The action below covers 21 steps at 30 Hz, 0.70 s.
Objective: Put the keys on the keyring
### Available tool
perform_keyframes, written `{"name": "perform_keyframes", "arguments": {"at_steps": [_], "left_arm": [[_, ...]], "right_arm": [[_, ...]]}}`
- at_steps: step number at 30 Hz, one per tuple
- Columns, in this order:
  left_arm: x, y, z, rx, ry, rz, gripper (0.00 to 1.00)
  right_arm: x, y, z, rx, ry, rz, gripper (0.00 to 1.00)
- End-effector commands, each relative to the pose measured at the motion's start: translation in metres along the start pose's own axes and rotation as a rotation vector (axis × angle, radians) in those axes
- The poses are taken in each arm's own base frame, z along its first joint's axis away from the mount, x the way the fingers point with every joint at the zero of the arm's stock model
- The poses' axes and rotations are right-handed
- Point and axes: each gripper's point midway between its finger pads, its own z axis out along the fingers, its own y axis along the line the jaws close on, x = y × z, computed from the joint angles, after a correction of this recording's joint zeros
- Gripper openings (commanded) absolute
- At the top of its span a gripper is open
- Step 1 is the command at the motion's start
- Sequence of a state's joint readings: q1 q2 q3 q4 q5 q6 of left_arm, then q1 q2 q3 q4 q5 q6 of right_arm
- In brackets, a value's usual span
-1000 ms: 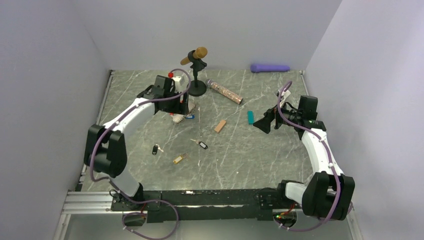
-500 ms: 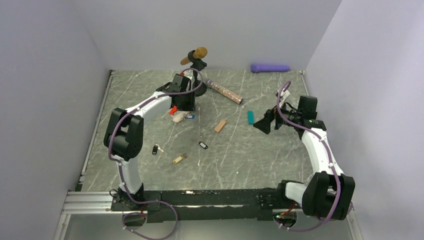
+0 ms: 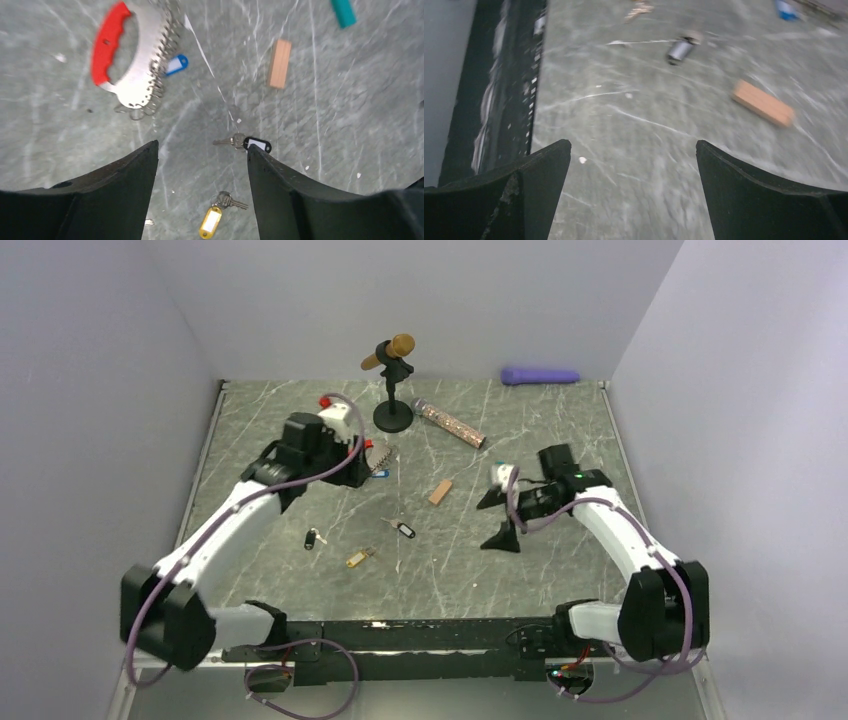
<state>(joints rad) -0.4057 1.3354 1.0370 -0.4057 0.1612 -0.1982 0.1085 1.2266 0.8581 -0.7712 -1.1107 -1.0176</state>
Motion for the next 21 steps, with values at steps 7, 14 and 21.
{"name": "perform_keyframes", "arguments": {"at_steps": [7, 14, 21], "left_arm": [[0.022, 0.085, -0.083, -0.338, -0.163, -0.022, 0.92], [0.034, 0.125, -0.13, -0.615, -0.268, -0.002, 0.99], [0.025, 0.123, -0.132, -0.565, -0.311, -0.044, 0.99]], "right_arm": [[-0.02, 0.02, 0.115, -0.337, 0.182, -0.471, 0.76], [-0.024, -0.011, 0.19, -0.237, 0.324, -0.491, 0.49], [-0.008, -0.023, 0.229, -0.205, 0.443, -0.496, 0.33]]}}
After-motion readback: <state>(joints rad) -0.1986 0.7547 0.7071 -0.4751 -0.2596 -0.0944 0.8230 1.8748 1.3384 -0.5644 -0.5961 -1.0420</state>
